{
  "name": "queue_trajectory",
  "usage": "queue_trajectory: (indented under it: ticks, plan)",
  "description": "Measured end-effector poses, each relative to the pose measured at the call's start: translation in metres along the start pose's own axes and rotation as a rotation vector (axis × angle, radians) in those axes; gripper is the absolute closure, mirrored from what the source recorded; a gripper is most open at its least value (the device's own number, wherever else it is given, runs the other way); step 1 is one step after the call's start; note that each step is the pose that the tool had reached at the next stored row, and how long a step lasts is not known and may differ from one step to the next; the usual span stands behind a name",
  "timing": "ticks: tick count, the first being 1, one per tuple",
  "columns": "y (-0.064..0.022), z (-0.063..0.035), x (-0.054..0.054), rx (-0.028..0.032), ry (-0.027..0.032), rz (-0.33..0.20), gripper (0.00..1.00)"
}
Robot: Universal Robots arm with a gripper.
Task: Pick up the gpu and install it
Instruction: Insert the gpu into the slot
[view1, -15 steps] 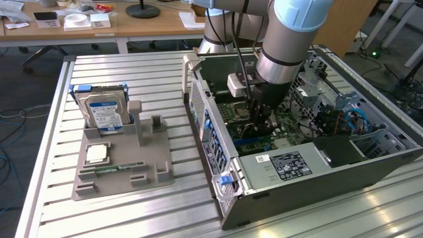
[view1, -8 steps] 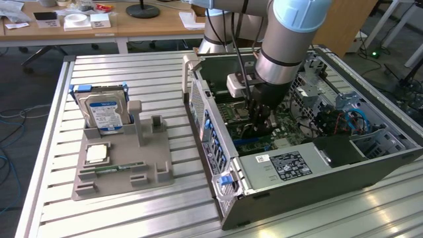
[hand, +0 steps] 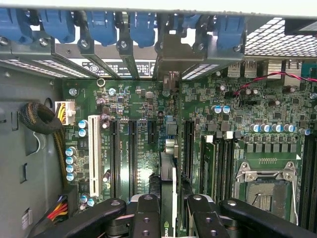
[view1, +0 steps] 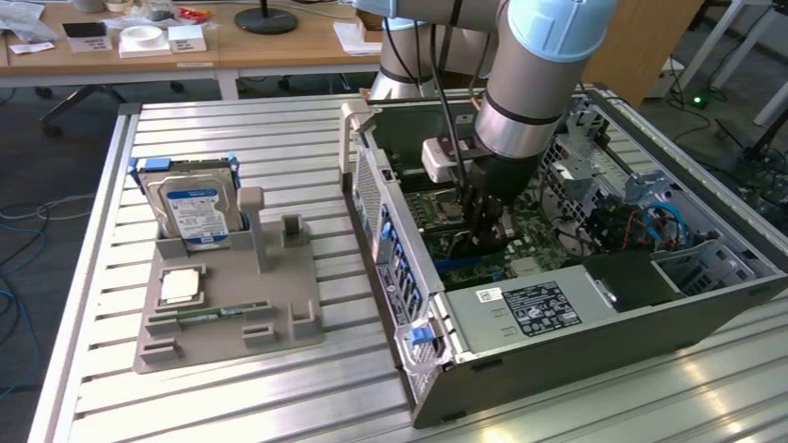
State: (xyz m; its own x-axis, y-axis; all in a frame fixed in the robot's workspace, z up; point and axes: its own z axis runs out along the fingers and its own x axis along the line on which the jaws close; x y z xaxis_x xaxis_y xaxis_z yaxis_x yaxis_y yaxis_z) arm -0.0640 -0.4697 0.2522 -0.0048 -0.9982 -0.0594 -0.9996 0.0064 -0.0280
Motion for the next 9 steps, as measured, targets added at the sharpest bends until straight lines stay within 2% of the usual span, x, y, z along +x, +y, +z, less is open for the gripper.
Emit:
queue_trajectory:
  ticks: [9]
  plan:
    - [0.0011,0.0007,-0.0003,0.002,-0.0002,-0.004,0.74]
